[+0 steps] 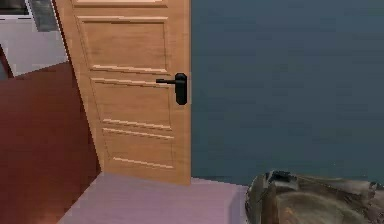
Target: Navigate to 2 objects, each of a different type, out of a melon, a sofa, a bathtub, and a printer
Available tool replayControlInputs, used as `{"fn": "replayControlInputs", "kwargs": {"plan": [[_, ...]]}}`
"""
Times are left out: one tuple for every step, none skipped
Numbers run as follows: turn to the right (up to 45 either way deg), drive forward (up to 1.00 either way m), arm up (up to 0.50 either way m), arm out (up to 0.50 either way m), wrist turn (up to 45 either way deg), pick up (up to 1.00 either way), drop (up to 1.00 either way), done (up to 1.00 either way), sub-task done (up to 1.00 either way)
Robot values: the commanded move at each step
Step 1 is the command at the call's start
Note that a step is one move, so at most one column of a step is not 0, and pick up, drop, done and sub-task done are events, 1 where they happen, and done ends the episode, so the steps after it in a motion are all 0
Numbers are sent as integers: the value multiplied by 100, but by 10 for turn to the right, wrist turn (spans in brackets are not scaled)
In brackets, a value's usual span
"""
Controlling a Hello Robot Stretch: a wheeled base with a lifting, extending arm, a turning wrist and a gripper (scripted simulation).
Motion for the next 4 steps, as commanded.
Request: {"fn": "replayControlInputs", "kwargs": {"plan": [[-210, 0, 0, 0, 0, 0, 0, 0, 0], [0, 25, 0, 0, 0, 0, 0, 0, 0], [-270, 0, 0, 0, 0, 0, 0, 0, 0], [0, 100, 0, 0, 0, 0, 0, 0, 0]]}}
